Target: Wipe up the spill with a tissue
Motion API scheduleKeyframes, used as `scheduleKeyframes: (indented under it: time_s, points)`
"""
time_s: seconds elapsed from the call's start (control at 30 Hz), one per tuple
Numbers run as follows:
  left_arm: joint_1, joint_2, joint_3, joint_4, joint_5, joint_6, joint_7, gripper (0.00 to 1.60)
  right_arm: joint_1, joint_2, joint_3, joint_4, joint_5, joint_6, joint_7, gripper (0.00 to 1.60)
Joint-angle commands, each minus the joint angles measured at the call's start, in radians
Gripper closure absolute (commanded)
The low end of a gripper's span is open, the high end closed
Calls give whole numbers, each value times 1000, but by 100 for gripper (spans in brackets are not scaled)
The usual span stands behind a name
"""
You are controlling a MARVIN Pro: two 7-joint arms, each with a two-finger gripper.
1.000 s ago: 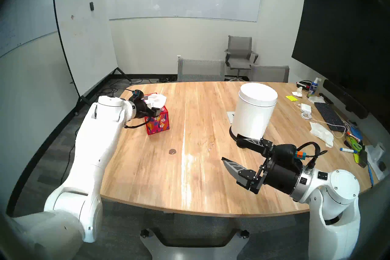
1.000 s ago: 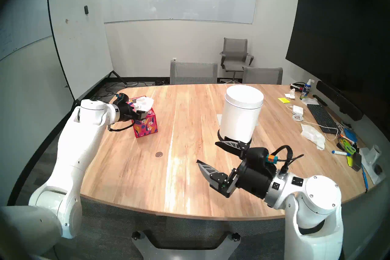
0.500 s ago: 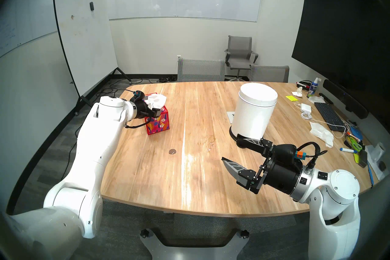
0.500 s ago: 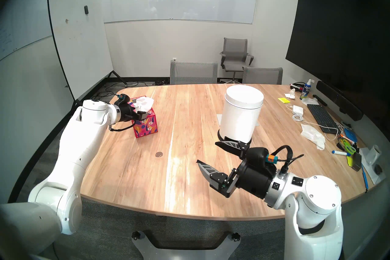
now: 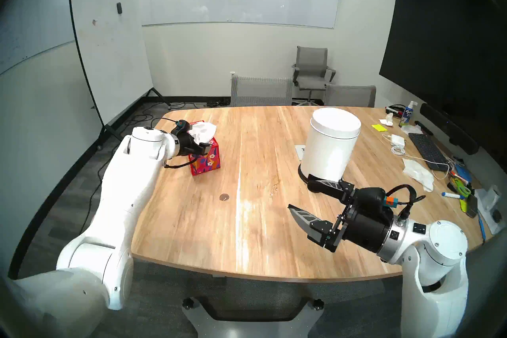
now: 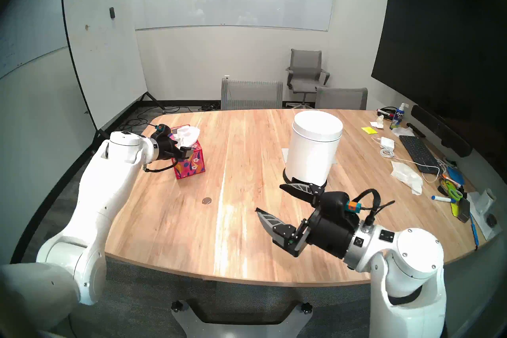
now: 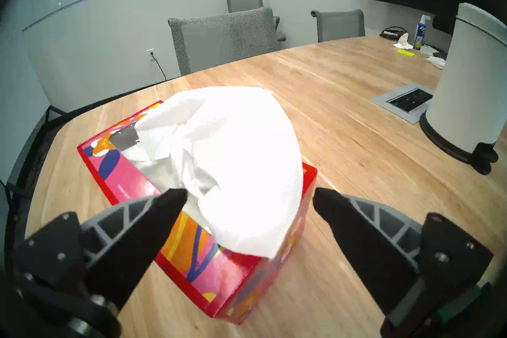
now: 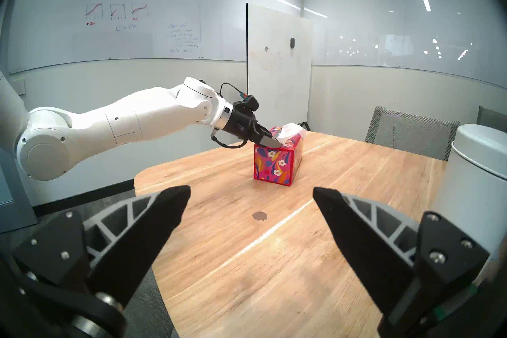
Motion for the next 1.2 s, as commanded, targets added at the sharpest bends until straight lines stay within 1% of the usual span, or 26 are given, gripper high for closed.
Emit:
scheduleKeyframes:
  time_s: [0.0, 0.2, 0.3, 0.33, 0.37, 0.4, 0.8, 1.03, 1.13, 1.17]
  points:
    - [-45, -15, 0, 26, 5, -29, 23, 0, 2, 0, 2, -16, 3, 0, 2, 0]
    - [-54, -19, -1, 44, 5, -36, 31, 0, 3, 0, 2, -15, 2, 0, 2, 0]
    - [-56, -19, -2, 47, 4, -38, 31, 17, 3, 0, 2, -15, 2, 0, 2, 0]
    - [-56, -19, -2, 48, 3, -37, 29, 16, 3, 0, 2, -15, 2, 0, 2, 0]
    - [-54, -19, -3, 45, 2, -36, 28, 10, 3, 0, 2, -15, 2, 0, 2, 0]
    - [-52, -18, -5, 41, -1, -34, 24, 0, 2, 0, 2, -15, 2, 0, 2, 0]
    - [-41, -13, -23, -5, -17, 0, 1, 0, 3, 0, 2, -15, 2, 0, 2, 0]
    - [-46, -13, -27, 0, -13, 8, 0, 0, 3, 0, 2, -15, 2, 0, 2, 0]
    - [-50, -16, -25, 16, -9, 1, 2, 0, 2, 0, 2, -16, 2, 0, 2, 0]
    - [-51, -16, -24, 19, -8, -1, 3, 8, 2, 0, 2, -16, 2, 0, 2, 0]
